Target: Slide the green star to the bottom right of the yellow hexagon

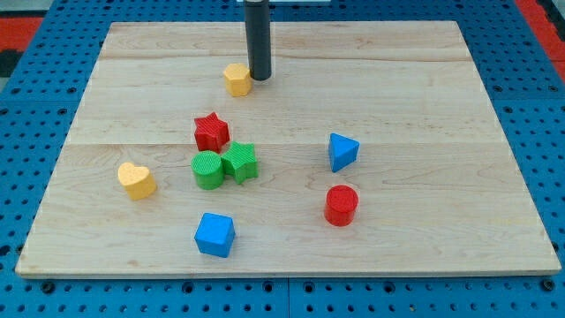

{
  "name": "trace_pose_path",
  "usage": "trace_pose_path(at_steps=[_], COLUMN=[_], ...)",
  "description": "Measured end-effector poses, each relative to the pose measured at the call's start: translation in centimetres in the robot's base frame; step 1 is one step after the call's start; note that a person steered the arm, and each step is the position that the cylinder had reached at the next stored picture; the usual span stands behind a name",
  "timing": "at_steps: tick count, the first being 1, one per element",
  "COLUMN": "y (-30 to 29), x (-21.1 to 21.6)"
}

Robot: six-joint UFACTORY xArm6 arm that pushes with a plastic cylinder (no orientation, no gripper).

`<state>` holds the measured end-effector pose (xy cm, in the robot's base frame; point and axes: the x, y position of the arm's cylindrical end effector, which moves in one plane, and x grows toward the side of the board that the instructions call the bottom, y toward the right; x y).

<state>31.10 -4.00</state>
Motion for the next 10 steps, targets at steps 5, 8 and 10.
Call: trace_pose_path(at_steps=[5, 8, 10], y=[-0.1, 2.0, -5.0], x=[14.7, 21.7, 21.7])
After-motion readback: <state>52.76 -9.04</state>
